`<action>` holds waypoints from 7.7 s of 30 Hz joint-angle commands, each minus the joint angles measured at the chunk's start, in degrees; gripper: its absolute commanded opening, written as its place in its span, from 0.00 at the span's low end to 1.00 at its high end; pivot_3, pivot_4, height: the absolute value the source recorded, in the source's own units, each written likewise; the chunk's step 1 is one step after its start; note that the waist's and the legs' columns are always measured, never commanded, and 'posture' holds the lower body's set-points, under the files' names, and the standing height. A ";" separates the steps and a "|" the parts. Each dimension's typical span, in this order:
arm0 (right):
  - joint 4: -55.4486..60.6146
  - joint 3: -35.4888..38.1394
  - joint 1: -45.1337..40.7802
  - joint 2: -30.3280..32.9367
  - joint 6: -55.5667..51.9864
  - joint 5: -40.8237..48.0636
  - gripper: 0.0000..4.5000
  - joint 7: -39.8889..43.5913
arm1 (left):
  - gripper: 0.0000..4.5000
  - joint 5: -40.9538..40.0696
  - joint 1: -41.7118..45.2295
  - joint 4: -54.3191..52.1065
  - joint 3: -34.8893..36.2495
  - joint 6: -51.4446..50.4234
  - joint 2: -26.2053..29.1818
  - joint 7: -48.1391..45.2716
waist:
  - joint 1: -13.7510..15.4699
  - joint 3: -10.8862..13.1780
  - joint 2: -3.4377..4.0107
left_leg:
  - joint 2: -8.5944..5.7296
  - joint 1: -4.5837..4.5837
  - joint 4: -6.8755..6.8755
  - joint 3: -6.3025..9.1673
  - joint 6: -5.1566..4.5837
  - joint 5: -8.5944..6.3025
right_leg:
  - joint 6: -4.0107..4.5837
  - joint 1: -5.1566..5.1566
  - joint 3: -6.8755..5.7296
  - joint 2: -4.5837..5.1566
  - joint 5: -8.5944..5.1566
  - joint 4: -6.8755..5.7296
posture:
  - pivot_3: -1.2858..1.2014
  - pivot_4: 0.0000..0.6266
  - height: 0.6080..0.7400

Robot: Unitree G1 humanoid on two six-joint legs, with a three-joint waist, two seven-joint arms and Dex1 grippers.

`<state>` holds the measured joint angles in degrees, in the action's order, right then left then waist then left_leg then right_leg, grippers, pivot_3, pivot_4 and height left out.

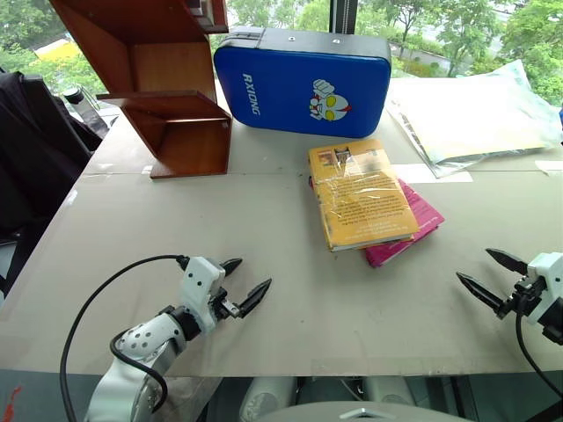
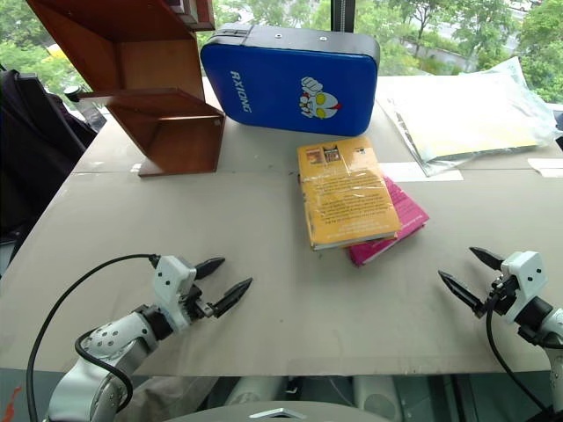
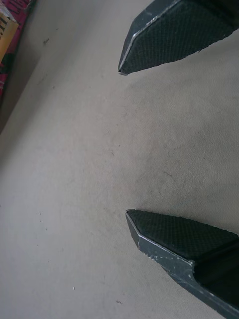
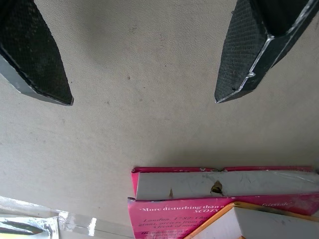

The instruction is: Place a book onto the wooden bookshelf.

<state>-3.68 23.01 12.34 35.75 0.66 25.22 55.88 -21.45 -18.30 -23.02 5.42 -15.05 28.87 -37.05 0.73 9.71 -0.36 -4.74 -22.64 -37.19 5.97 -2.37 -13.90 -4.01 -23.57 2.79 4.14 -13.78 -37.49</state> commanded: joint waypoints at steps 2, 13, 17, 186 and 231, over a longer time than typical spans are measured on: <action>0.19 0.63 -0.37 0.71 1.21 0.77 1.00 1.14 | 0.99 -1.77 0.04 -3.79 2.76 -1.94 1.40 0.24 | -0.02 0.01 -0.01 | 0.00 0.00 0.00 0.00 0.00 0.00 | 0.00 0.00 0.00 0.00 0.00 0.00 | 0.52 0.24 1.00; -2.00 1.06 -1.42 0.85 1.76 0.48 1.00 1.28 | 0.99 -2.27 1.76 -6.45 2.85 -5.31 1.27 0.89 | 0.02 0.00 0.00 | -0.01 -0.01 0.00 0.04 0.00 0.00 | 0.01 0.00 -0.06 0.00 0.01 0.00 | 0.52 0.24 1.00; -2.56 1.47 -2.36 1.10 0.90 0.53 1.00 0.26 | 0.99 -1.82 2.48 -6.44 2.12 -5.56 0.85 1.26 | 0.05 0.00 0.00 | -0.01 -0.01 0.00 0.04 0.00 0.00 | 0.01 0.01 -0.06 0.01 0.01 0.00 | 0.52 0.24 1.00; 24.63 -4.28 -33.90 -0.43 -26.86 24.44 1.00 -14.54 | 0.29 26.95 68.82 47.85 -4.32 21.71 -17.09 33.40 | -0.58 0.58 -0.76 | -0.12 -0.27 -1.00 0.59 0.54 0.35 | 0.09 -0.12 -1.04 -0.11 0.53 -1.05 | 0.52 0.24 1.00; 25.47 -1.70 -34.73 1.05 -32.31 38.28 1.00 -9.06 | 0.01 28.49 78.33 75.24 -2.89 36.99 -17.24 46.65 | -1.32 0.58 -0.77 | -0.15 -0.52 -0.87 0.68 0.52 0.34 | -0.11 -0.17 -1.13 -0.10 0.64 -0.56 | 0.52 0.24 1.00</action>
<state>19.99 19.53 -21.34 35.87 -31.64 62.00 46.21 7.46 60.07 56.21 3.28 22.11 11.81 11.61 -0.60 10.29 -1.12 -4.89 -23.17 -38.06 6.66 -1.86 -13.56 -4.11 -23.75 1.65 4.03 -13.14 -38.05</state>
